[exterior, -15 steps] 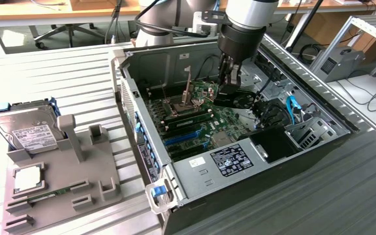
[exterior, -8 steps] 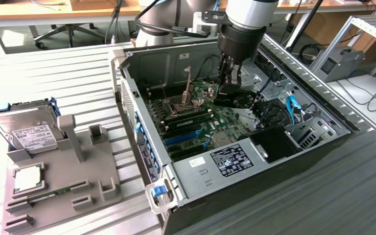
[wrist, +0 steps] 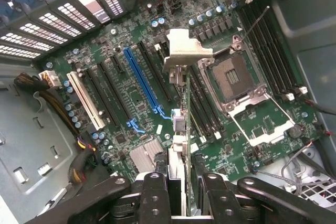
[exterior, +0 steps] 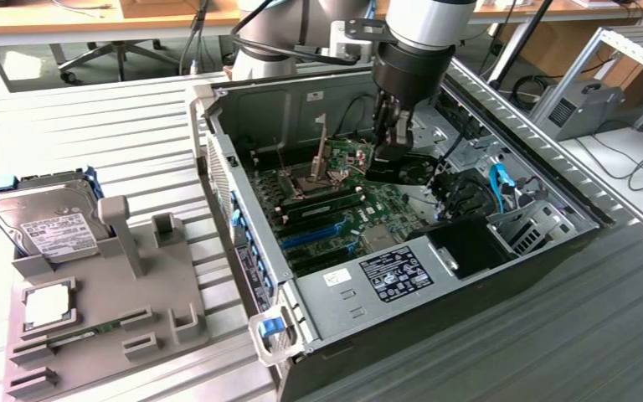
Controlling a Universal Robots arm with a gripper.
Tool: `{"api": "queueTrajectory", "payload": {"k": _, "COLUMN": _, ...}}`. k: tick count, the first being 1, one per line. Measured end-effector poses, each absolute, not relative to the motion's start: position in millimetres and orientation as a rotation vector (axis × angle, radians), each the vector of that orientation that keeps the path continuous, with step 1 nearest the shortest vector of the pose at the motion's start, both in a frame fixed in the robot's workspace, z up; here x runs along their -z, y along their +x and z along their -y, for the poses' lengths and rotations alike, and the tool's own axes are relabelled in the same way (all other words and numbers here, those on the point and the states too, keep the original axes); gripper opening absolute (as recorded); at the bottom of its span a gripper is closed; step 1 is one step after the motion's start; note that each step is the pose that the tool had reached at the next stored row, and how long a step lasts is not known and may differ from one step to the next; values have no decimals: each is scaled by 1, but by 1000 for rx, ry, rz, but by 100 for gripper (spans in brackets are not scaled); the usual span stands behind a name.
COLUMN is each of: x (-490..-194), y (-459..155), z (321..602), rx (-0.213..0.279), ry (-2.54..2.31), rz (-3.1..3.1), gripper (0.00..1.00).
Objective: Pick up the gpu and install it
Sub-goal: 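Insert the gpu into the slot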
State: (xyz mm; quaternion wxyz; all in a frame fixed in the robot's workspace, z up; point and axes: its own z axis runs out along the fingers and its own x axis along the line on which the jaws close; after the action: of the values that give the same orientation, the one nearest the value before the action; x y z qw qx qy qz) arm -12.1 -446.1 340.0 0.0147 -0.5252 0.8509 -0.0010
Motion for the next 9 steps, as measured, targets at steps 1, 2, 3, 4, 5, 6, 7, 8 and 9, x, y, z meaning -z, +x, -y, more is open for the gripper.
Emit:
{"api": "queueTrajectory", "payload": {"k": 1, "x": -340, "y": -12, "z": 446, "rx": 3, "ry": -1637, "rz": -2647, "gripper": 29}}
{"api": "queueTrajectory", "payload": {"k": 2, "x": -340, "y": -12, "z": 446, "rx": 3, "ry": -1639, "rz": -2646, "gripper": 29}}
{"api": "queueTrajectory", "payload": {"k": 3, "x": -340, "y": -12, "z": 446, "rx": 3, "ry": -1641, "rz": -2644, "gripper": 29}}
{"api": "queueTrajectory", "payload": {"k": 4, "x": -340, "y": -12, "z": 446, "rx": 3, "ry": -1643, "rz": -2643, "gripper": 29}}
{"api": "queueTrajectory", "payload": {"k": 5, "x": -340, "y": -12, "z": 446, "rx": 3, "ry": -1645, "rz": -2642, "gripper": 29}}
{"api": "queueTrajectory", "payload": {"k": 6, "x": -340, "y": -12, "z": 446, "rx": 3, "ry": -1647, "rz": -2641, "gripper": 29}}
{"api": "queueTrajectory", "payload": {"k": 7, "x": -340, "y": -12, "z": 446, "rx": 3, "ry": -1648, "rz": -2640, "gripper": 29}}
{"api": "queueTrajectory", "payload": {"k": 8, "x": -340, "y": -12, "z": 446, "rx": 3, "ry": -1650, "rz": -2639, "gripper": 29}}
{"api": "queueTrajectory", "payload": {"k": 9, "x": -340, "y": -12, "z": 446, "rx": 3, "ry": -1651, "rz": -2638, "gripper": 29}}
